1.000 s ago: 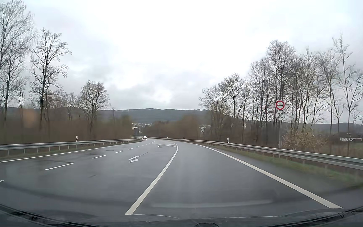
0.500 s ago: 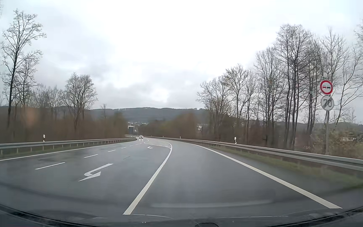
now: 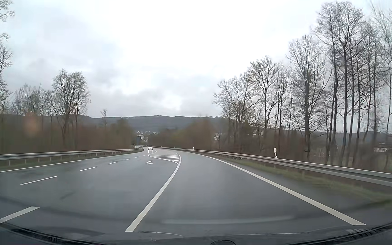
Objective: Follow the waypoints while adhering to traffic rules and regulations
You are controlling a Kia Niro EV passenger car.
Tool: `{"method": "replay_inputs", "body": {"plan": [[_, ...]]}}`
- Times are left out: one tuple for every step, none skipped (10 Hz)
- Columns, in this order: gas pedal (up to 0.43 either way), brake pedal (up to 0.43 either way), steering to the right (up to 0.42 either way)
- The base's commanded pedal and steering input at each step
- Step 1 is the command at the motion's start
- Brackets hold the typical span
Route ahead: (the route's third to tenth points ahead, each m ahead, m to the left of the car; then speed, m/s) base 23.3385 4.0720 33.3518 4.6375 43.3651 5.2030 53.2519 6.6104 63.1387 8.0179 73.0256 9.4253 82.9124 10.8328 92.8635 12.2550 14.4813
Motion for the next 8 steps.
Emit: {"method": "replay_inputs", "body": {"plan": [[0.488, 0.000, -0.003], [0.480, 0.000, -0.006], [0.480, 0.000, -0.008], [0.480, 0.000, -0.008], [0.480, 0.000, -0.008], [0.480, 0.000, -0.009], [0.469, 0.000, -0.011], [0.469, 0.000, -0.013]]}}
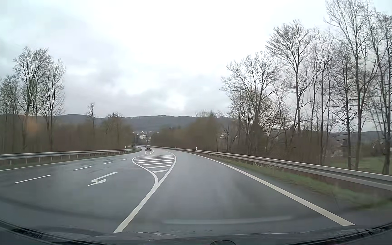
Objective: Follow the waypoints while adhering to traffic rules and regulations
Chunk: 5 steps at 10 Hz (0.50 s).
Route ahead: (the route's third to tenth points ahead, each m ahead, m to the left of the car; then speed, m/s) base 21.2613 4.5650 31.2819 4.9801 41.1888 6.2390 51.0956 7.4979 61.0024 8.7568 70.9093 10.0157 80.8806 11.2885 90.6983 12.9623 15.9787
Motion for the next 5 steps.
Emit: {"method": "replay_inputs", "body": {"plan": [[0.461, 0.000, -0.014], [0.461, 0.000, -0.014], [0.461, 0.000, -0.015], [0.429, 0.000, -0.017], [0.409, 0.000, -0.019]]}}
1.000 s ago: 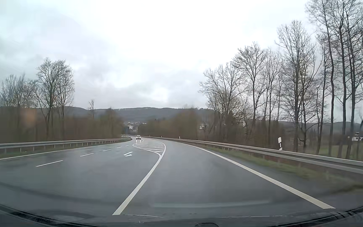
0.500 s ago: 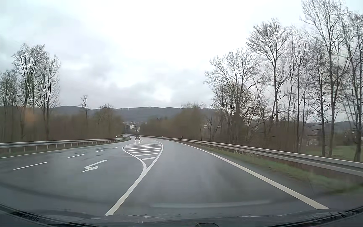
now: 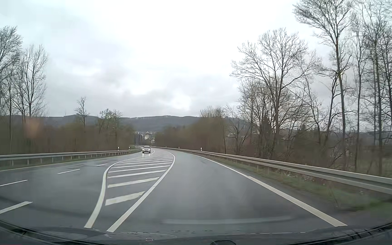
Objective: Follow the waypoints while adhering to traffic rules and regulations
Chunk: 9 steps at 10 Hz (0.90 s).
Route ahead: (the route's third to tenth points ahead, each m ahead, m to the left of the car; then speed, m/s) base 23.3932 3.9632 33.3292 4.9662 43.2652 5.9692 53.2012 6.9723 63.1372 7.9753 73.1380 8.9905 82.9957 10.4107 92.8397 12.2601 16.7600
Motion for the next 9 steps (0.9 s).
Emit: {"method": "replay_inputs", "body": {"plan": [[0.390, 0.000, -0.020], [0.358, 0.000, -0.020], [0.339, 0.000, -0.020], [0.331, 0.000, -0.020], [0.311, 0.000, -0.020], [0.299, 0.000, -0.021], [0.287, 0.000, -0.021], [0.280, 0.000, -0.021], [0.268, 0.000, -0.021]]}}
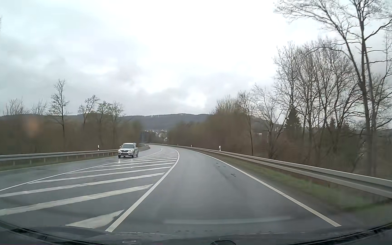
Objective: Follow the waypoints while adhering to traffic rules and regulations
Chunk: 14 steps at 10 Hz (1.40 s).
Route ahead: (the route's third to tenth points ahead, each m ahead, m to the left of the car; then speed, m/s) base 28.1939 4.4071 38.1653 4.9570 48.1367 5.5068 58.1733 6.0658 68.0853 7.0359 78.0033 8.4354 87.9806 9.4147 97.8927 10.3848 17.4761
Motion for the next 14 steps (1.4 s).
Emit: {"method": "replay_inputs", "body": {"plan": [[0.268, 0.000, -0.021], [0.268, 0.000, -0.021], [0.268, 0.000, -0.021], [0.268, 0.000, -0.021], [0.268, 0.000, -0.020], [0.287, 0.000, -0.020], [0.358, 0.000, -0.020], [0.378, 0.000, -0.017], [0.409, 0.000, -0.008], [0.429, 0.000, 0.004], [0.441, 0.000, 0.009], [0.449, 0.000, 0.007], [0.461, 0.000, 0.006], [0.469, 0.000, 0.003]]}}
